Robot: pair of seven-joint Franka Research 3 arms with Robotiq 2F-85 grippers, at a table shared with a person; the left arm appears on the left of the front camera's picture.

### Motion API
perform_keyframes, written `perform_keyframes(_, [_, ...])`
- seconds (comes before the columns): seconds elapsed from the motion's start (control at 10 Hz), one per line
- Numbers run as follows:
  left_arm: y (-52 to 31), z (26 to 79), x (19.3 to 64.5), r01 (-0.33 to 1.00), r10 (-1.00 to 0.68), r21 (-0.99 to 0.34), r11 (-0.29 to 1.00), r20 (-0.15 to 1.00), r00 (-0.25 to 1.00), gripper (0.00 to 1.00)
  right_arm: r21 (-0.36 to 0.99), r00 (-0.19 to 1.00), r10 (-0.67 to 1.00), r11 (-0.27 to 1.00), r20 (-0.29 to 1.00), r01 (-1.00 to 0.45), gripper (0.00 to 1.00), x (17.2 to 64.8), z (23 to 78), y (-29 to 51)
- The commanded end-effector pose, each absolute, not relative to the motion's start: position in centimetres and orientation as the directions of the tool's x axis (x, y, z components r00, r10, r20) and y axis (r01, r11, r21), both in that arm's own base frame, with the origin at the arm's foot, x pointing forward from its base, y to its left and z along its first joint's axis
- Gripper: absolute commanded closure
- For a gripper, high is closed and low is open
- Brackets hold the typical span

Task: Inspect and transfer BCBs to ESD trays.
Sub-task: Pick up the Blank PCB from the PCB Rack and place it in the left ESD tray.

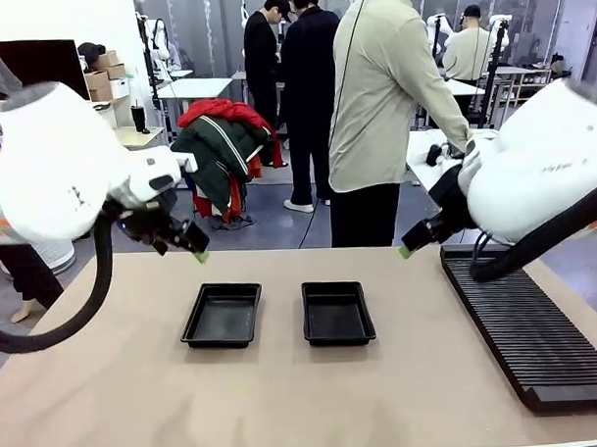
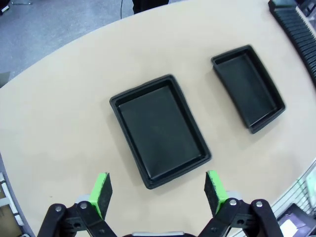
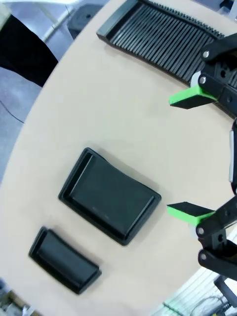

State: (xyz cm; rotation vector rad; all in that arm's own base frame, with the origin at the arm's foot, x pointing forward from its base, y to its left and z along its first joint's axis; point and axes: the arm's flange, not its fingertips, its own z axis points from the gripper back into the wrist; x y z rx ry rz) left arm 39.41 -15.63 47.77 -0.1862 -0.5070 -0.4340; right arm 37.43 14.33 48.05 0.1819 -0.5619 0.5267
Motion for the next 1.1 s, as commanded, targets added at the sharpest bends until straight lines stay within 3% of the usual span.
perform_keyframes(0.0, [-15.1,51.0,39.0,0.395,-0.277,-0.147,0.907,0.499,0.821,0.0,0.098,0.749,0.405,0.845,0.524,-0.526,0.0,36.7,51.3,12.7])
perform_keyframes(0.5, [-13.9,59.9,36.8,0.258,-0.087,-0.337,0.906,0.448,0.89,0.0,0.259,0.814,0.345,0.827,0.467,-0.499,0.0,35.5,61.1,8.1])
perform_keyframes(1.0, [-11.1,68.1,34.1,0.09,0.068,-0.507,0.857,0.286,0.956,0.0,0.493,0.929,0.123,0.819,0.349,-0.293,0.0,35.3,68.3,0.8])
